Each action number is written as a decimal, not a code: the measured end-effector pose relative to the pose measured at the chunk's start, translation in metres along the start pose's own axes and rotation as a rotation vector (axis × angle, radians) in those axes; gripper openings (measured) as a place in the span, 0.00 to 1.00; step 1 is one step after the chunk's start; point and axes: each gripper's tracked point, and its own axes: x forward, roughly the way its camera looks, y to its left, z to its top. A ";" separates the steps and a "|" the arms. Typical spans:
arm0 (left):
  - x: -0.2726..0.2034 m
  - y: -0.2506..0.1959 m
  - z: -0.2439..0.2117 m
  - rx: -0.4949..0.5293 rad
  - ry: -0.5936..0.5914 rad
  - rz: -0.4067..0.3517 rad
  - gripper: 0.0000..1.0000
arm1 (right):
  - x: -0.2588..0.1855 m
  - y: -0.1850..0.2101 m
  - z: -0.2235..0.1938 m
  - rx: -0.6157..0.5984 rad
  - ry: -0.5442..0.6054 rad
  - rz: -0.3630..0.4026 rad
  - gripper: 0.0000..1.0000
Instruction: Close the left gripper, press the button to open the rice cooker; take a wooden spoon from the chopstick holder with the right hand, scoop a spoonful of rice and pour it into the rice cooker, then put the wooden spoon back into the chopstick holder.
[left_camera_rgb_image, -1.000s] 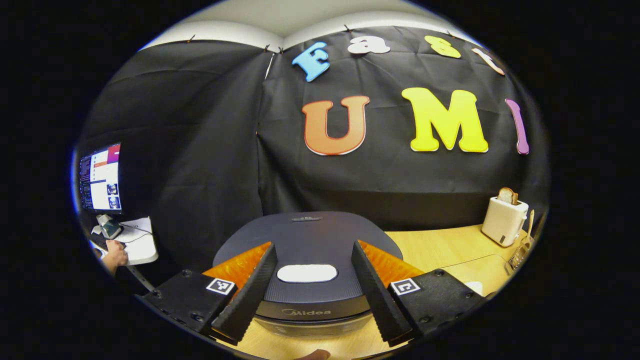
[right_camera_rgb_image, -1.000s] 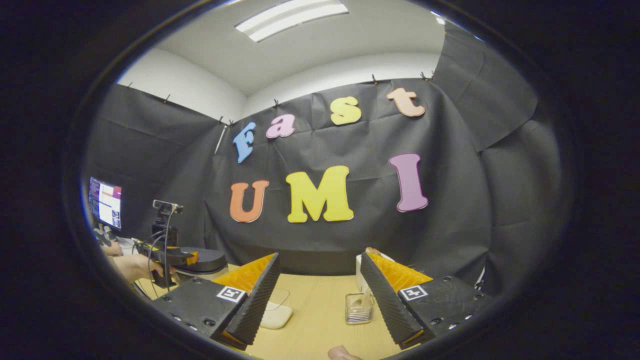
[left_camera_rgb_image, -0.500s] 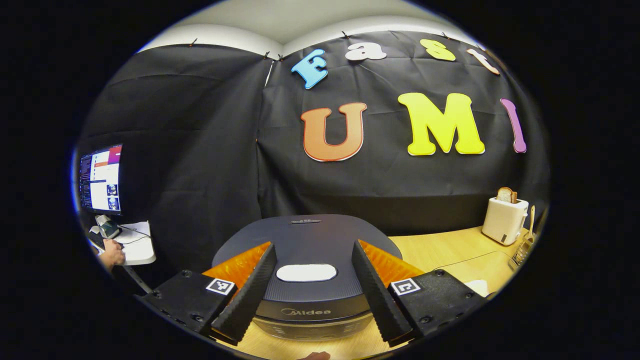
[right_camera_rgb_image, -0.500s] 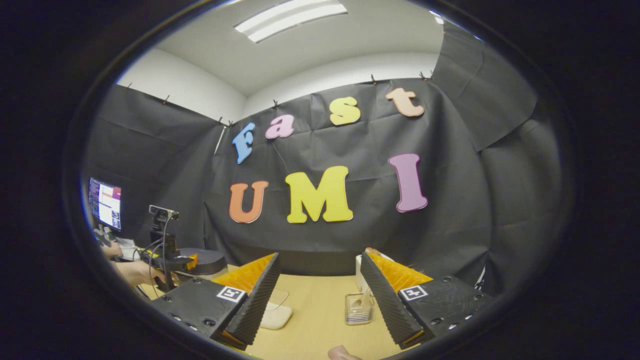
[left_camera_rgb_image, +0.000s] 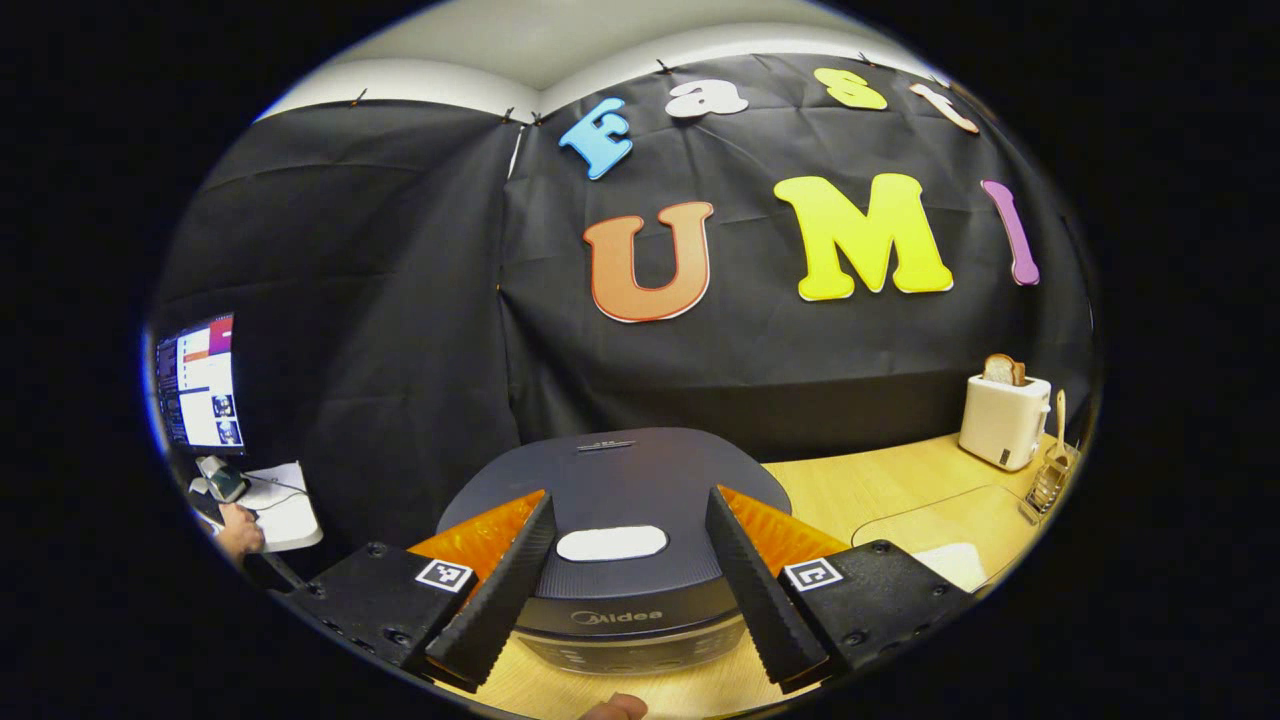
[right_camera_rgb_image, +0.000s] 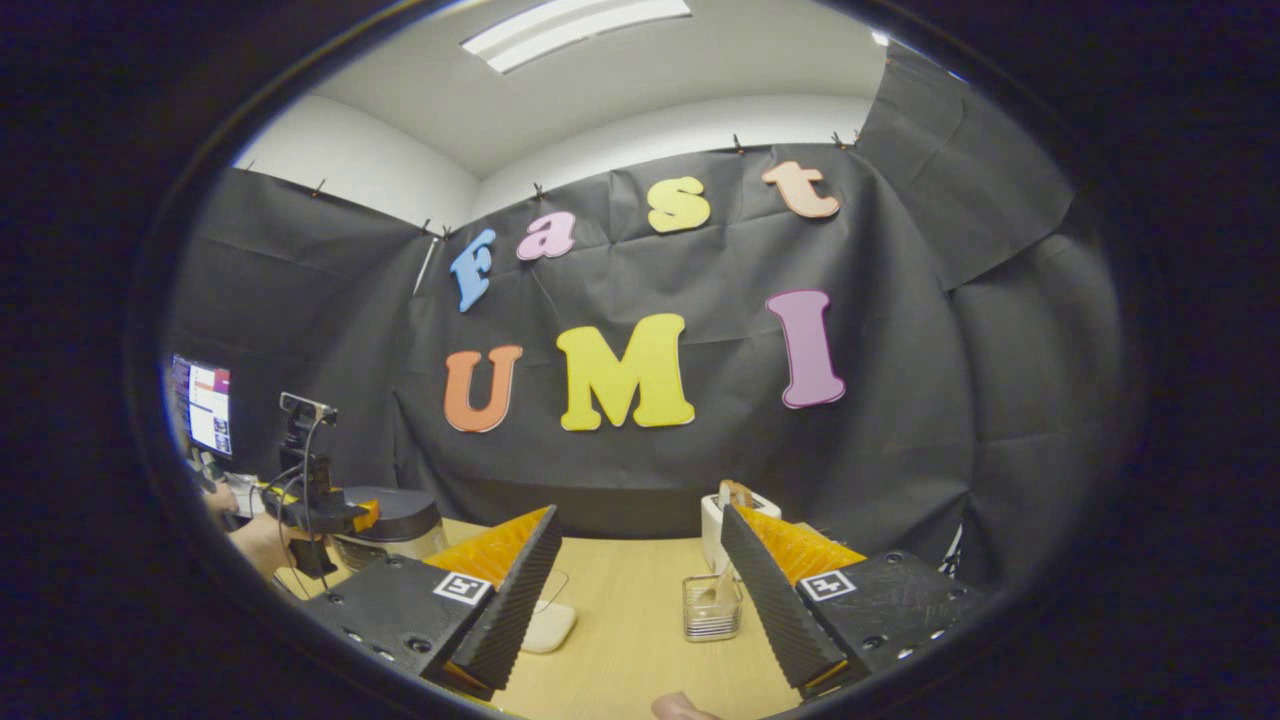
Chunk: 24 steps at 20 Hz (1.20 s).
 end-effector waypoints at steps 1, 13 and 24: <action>-0.007 -0.006 0.003 -0.001 -0.002 -0.017 0.97 | 0.001 0.004 -0.002 0.001 0.005 0.006 0.96; -0.142 -0.068 0.058 -0.046 -0.130 -0.175 0.96 | 0.001 0.017 -0.019 -0.045 0.062 -0.054 0.93; -0.212 -0.119 0.030 -0.154 -0.123 -0.357 0.96 | -0.019 0.012 -0.046 -0.074 0.087 -0.101 0.96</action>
